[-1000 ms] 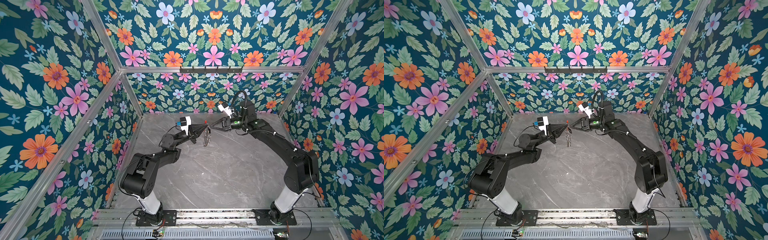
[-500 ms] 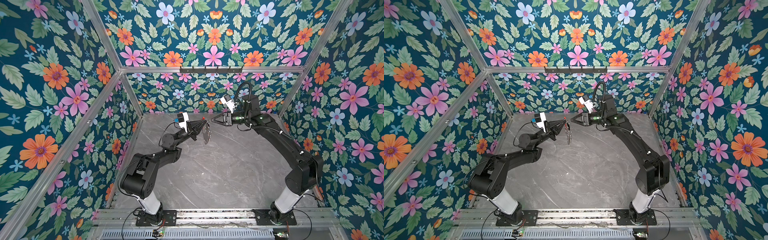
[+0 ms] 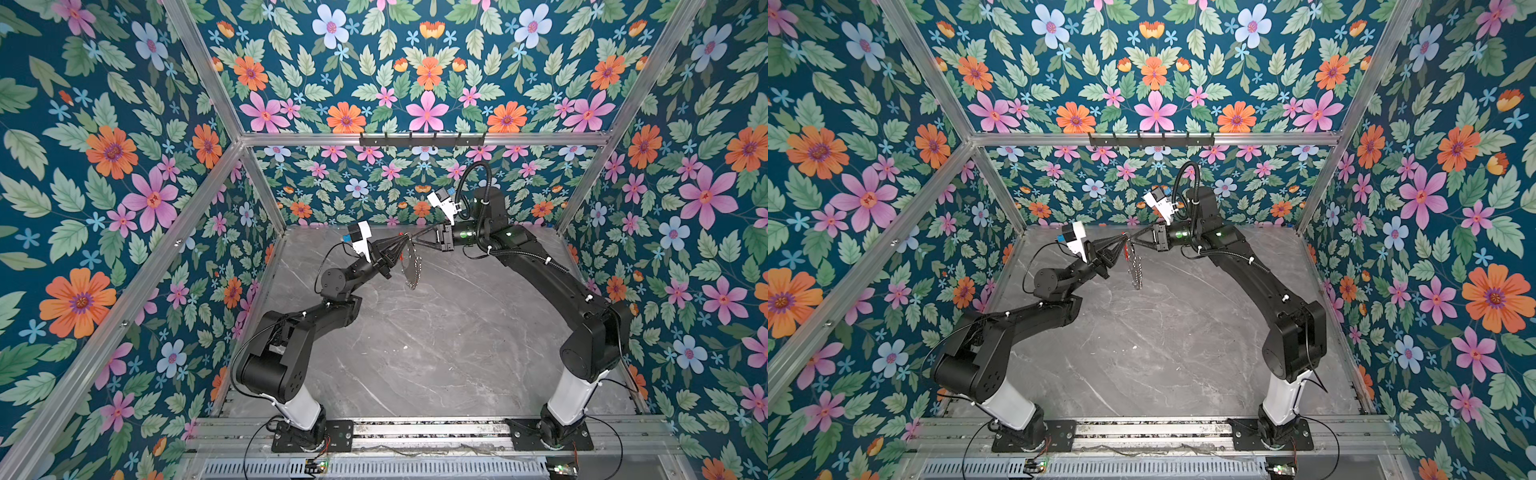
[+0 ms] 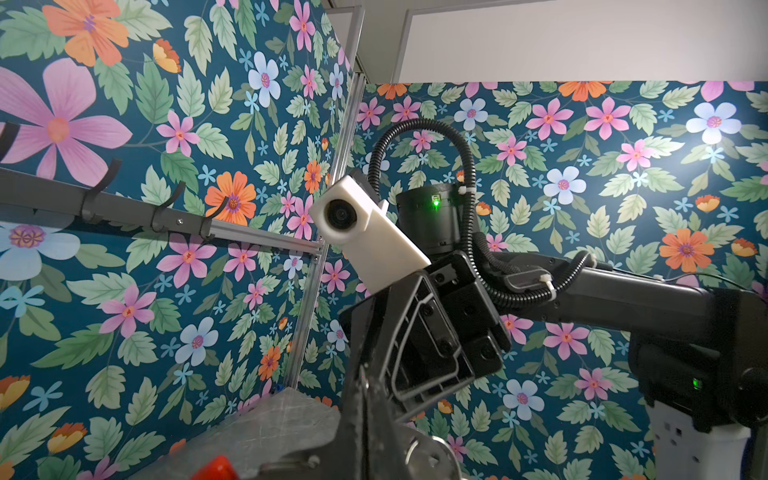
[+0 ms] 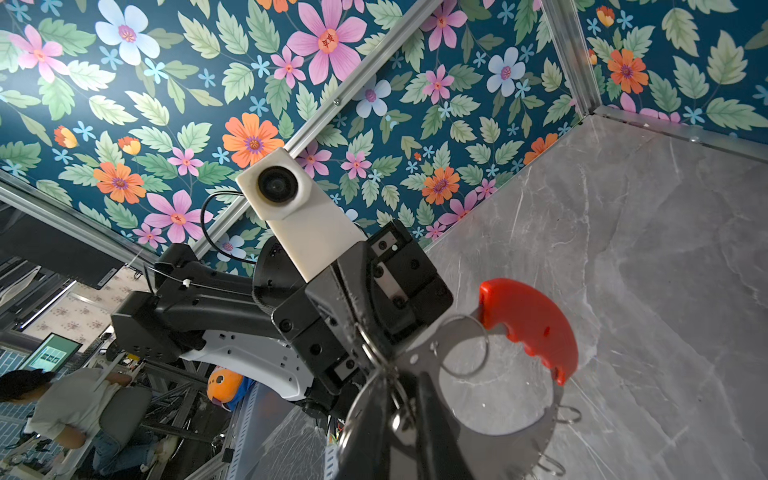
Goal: Put the keys on the keyring
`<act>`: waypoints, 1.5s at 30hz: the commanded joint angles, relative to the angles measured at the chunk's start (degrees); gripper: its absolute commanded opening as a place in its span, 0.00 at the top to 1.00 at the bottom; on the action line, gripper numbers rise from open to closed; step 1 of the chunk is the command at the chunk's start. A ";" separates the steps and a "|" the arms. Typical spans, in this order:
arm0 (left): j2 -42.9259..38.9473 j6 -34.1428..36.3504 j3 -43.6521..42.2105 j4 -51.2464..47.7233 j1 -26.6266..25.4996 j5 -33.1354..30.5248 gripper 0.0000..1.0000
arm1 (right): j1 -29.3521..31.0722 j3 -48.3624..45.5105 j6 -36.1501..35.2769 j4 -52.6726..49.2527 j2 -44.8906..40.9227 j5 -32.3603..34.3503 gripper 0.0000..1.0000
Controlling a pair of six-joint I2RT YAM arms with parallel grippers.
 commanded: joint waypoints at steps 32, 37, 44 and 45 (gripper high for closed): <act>3.76 -2.24 0.39 4.71 0.35 1.43 0.81 | 1.07 2.17 -6.00 -4.74 1.13 4.64 1.00; 3.56 -0.59 -1.98 4.63 1.83 1.41 0.67 | 2.35 3.30 -11.77 -10.66 1.56 8.78 1.00; 0.72 0.99 -3.95 4.14 5.94 5.99 0.70 | 3.09 4.18 -15.37 -14.34 2.16 12.18 1.00; -0.25 2.40 -3.91 3.01 6.58 7.83 0.71 | 3.16 4.28 -16.10 -15.03 2.26 12.60 1.00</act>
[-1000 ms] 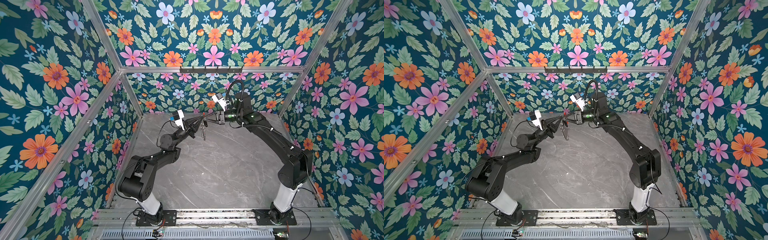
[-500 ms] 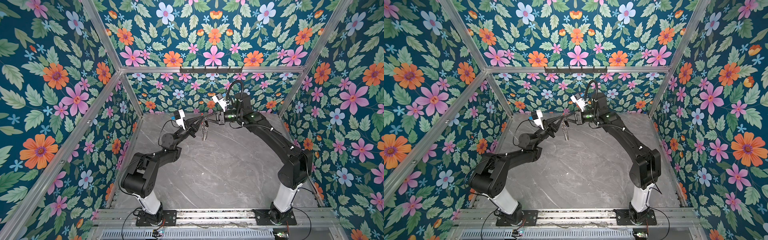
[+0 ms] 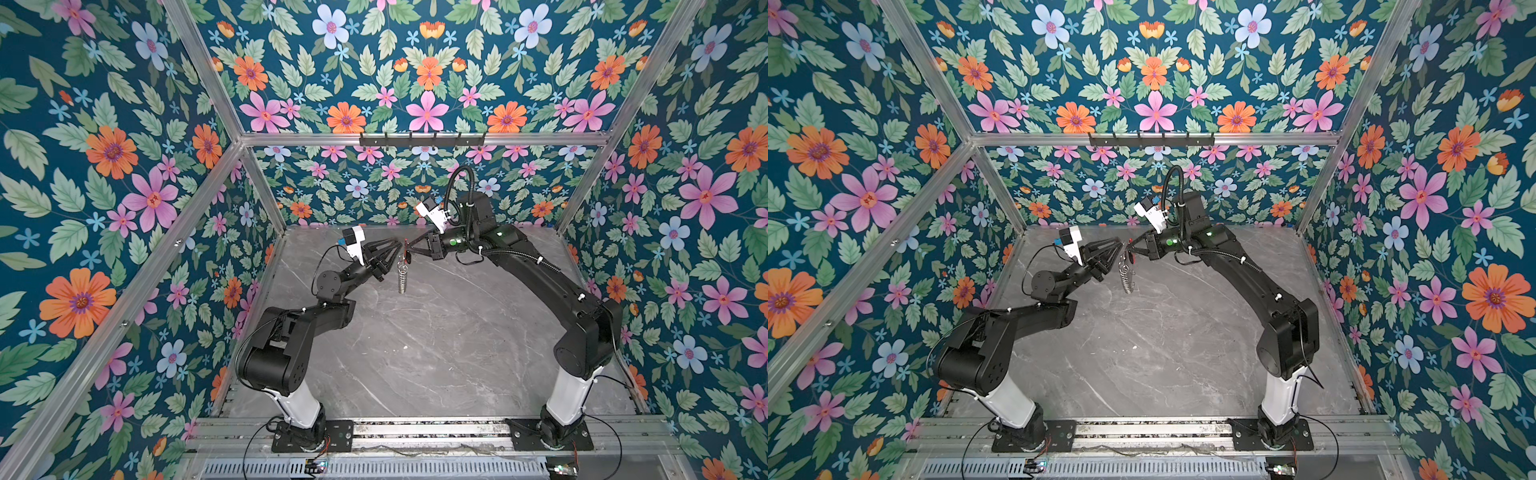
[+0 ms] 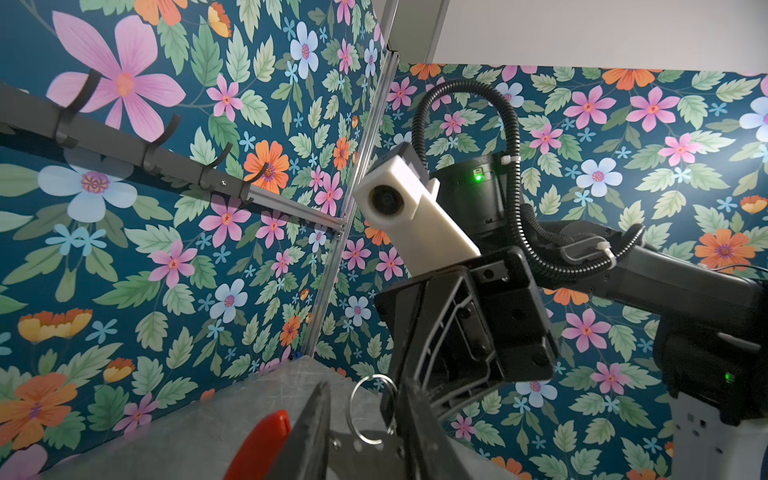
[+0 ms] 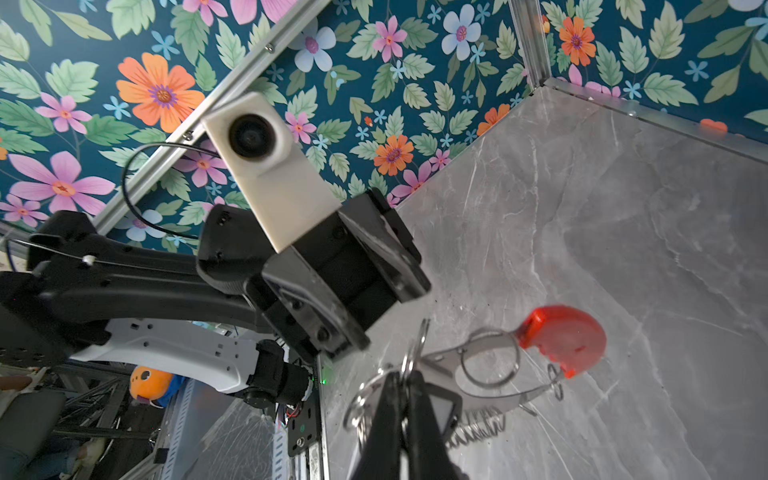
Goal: Put the keys on the keyring
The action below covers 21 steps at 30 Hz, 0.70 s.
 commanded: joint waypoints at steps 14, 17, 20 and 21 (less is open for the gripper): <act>-12.17 64.66 20.37 -86.11 2.18 17.93 0.74 | 1.31 0.57 -8.27 -5.01 -0.40 1.52 1.00; -11.22 67.97 23.46 -90.67 2.49 18.24 0.74 | 1.55 0.26 -9.08 -5.45 -0.76 1.52 1.00; -10.04 69.64 26.38 -94.08 3.18 17.89 0.74 | 1.70 0.19 -9.53 -5.81 -0.96 1.52 1.00; -9.80 69.97 26.99 -94.82 3.45 17.81 0.74 | 1.75 0.27 -9.67 -5.96 -0.96 1.52 1.00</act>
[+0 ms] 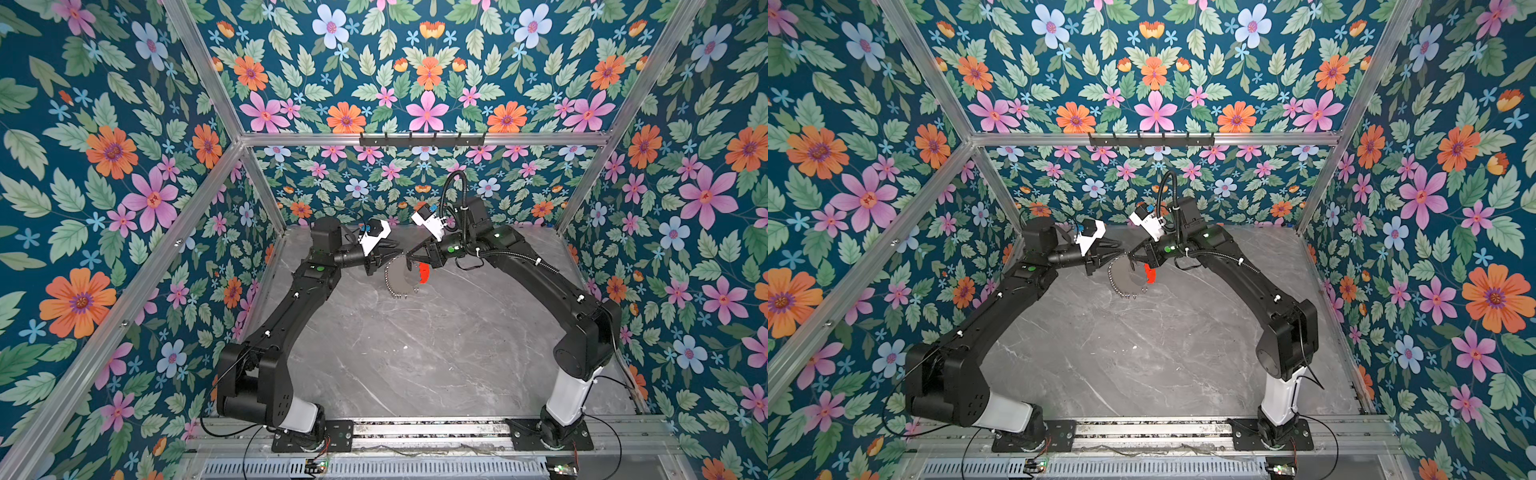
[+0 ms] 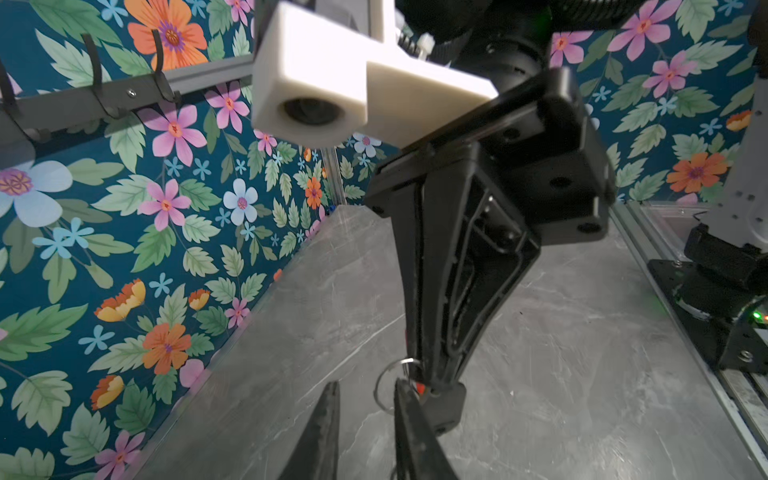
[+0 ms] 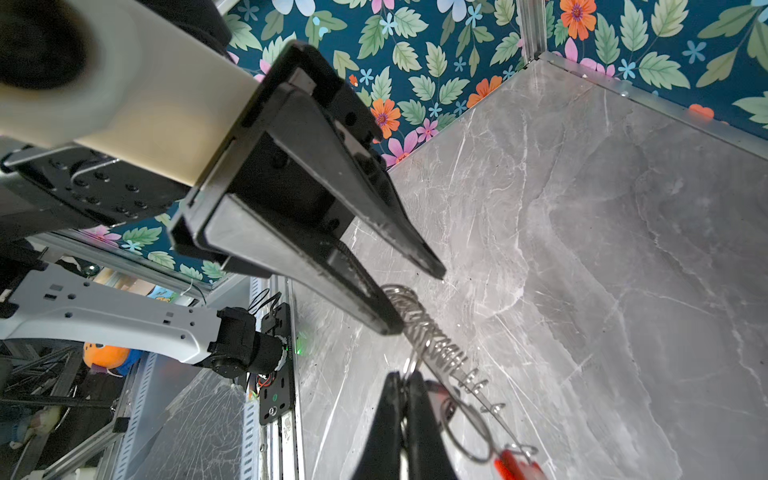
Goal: Put the keys on the keyring
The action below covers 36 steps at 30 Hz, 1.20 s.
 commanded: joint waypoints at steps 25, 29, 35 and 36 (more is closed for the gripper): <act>0.71 2.84 1.87 -4.18 1.17 9.93 0.71 | 1.90 5.65 -5.36 -7.86 2.07 -2.07 1.00; 0.91 2.55 2.12 -4.30 1.19 11.13 0.72 | 2.00 5.84 -5.49 -8.26 2.04 -1.92 1.00; 0.68 2.36 0.73 -4.51 1.21 12.36 0.76 | 2.09 5.99 -5.49 -8.44 1.99 -1.80 1.00; 0.62 2.40 0.51 -4.46 1.25 12.54 0.76 | 2.09 6.03 -5.49 -8.44 2.02 -1.81 1.00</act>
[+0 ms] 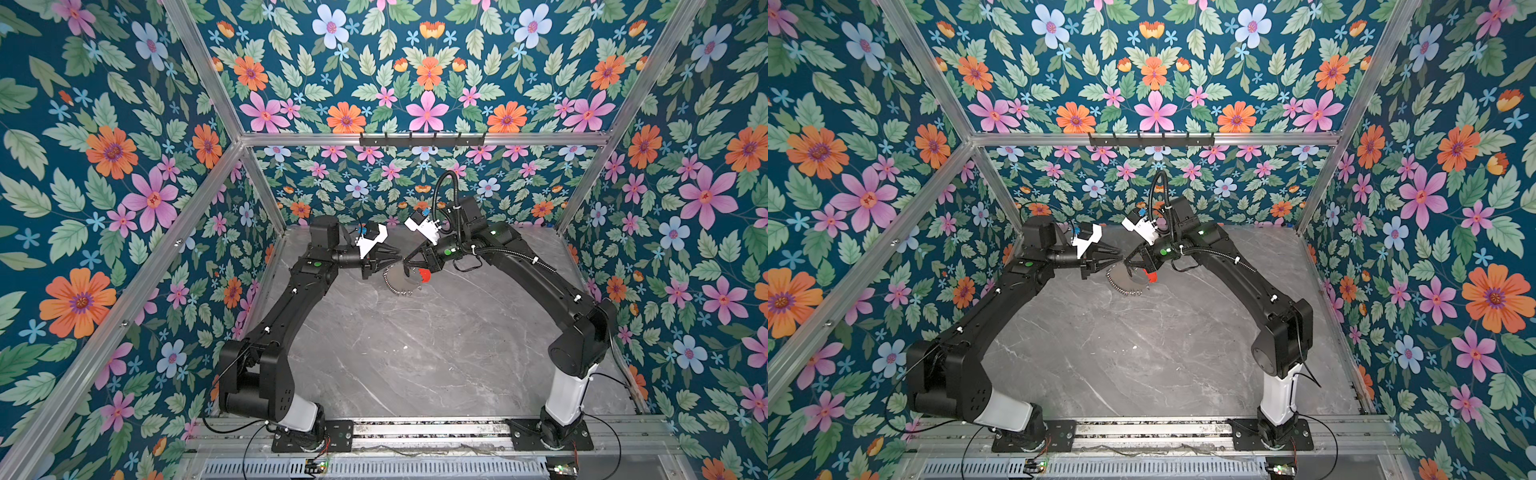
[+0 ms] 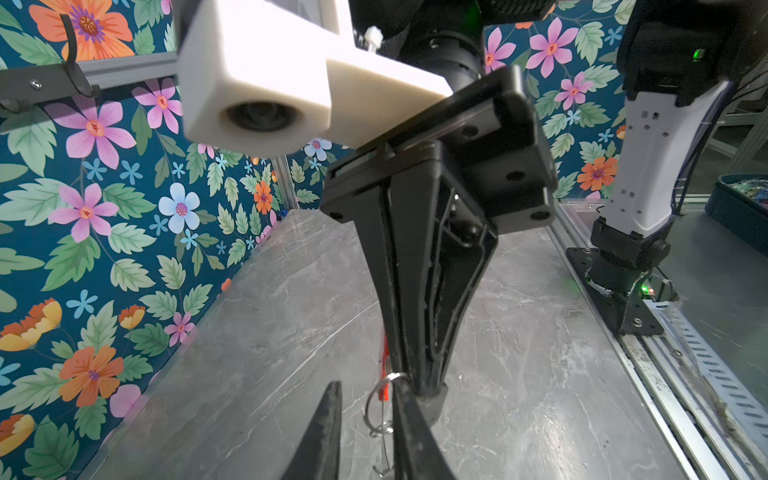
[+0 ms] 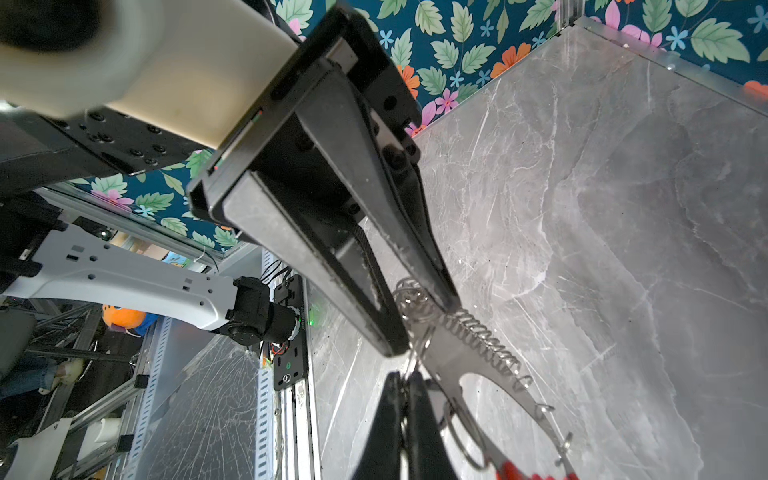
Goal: Put the keys on the keyring
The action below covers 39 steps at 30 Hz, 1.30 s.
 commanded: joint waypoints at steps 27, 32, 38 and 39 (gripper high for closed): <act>-1.98 -8.84 -4.10 10.11 -0.17 3.63 1.00 | 0.36 -0.34 0.14 2.06 0.32 -1.07 1.00; -5.05 -29.96 -14.48 41.63 -0.06 -2.73 1.00 | -0.66 -3.14 4.13 6.63 -0.03 -4.01 0.96; -2.90 -48.70 -20.86 68.67 -0.09 -10.70 1.00 | -1.88 -7.00 10.28 14.09 -1.56 -9.08 0.78; -2.03 -52.01 -21.95 73.98 -0.17 -11.75 1.00 | -1.97 -7.70 11.30 15.49 -1.79 -9.78 0.76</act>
